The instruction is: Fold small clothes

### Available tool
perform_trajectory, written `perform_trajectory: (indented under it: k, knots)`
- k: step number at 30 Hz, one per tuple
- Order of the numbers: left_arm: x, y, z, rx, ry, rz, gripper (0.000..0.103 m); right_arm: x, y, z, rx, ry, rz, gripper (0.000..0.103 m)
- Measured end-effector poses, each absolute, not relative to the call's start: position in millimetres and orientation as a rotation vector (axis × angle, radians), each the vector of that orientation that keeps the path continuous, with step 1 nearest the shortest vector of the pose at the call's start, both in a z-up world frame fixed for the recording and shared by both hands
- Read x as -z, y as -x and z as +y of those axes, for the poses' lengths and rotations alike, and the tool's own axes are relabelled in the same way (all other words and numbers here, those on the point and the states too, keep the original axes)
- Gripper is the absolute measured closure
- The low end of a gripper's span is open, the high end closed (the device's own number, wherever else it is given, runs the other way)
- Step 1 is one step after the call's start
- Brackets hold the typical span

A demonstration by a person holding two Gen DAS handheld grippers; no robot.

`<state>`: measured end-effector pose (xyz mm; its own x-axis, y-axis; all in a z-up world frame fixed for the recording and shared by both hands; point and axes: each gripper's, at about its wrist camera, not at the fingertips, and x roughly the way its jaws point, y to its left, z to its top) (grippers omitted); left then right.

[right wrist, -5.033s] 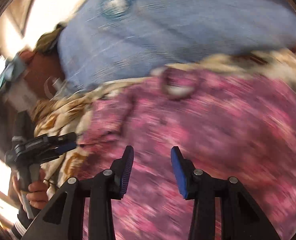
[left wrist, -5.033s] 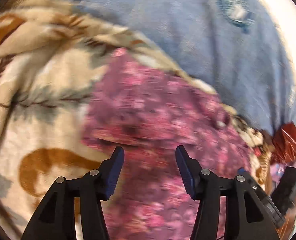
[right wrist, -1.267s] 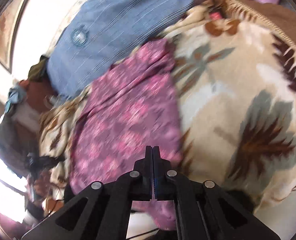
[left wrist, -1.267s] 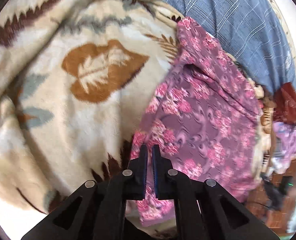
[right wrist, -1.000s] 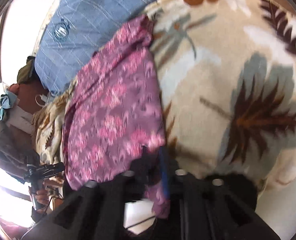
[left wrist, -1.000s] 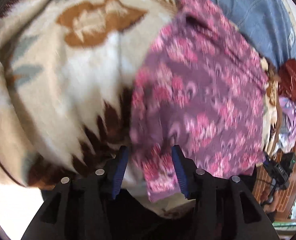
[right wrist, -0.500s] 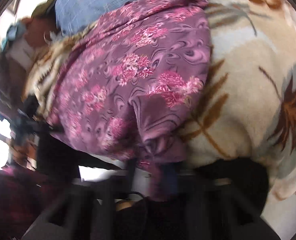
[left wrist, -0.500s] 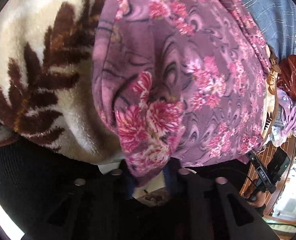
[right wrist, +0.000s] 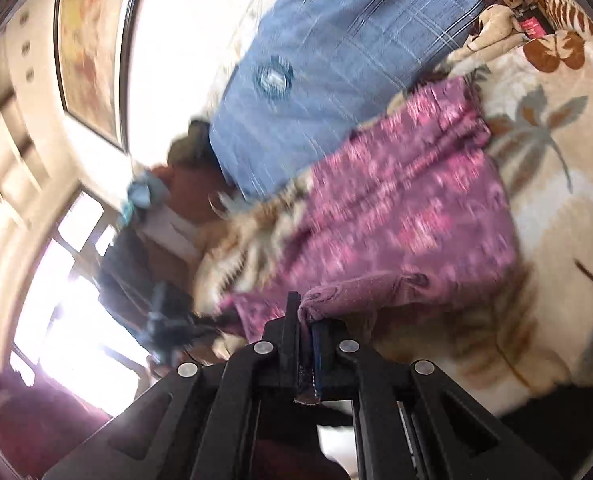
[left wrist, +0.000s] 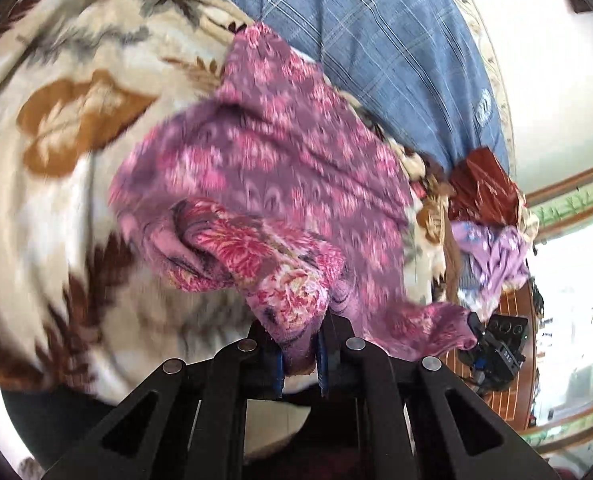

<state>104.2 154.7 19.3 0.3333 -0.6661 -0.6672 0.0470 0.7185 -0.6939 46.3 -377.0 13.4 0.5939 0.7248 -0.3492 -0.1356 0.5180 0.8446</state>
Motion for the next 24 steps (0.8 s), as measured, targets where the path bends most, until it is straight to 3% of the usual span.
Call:
perform_trajectory:
  k: [12, 17, 20, 21, 24]
  knots:
    - [-11, -274, 99, 0.366, 0.579, 1.161, 0.09, 28, -190, -435, -0.342, -1.031, 0.733, 0.099]
    - [34, -336, 80, 0.27, 0.59, 1.273, 0.081, 61, -227, -446, -0.149, -1.004, 0.836, 0.093]
    - [55, -350, 90, 0.292, 0.775, 1.323, 0.078, 68, -233, -445, -0.132, -0.997, 0.893, 0.093]
    - [51, -349, 94, 0.325, 0.805, 1.311, 0.076, 65, -232, -445, -0.137, -0.99, 0.892, 0.091]
    - [29, -333, 105, 0.359, 0.79, 1.24, 0.06, 44, -221, -446, -0.146, -0.925, 0.871, 0.068]
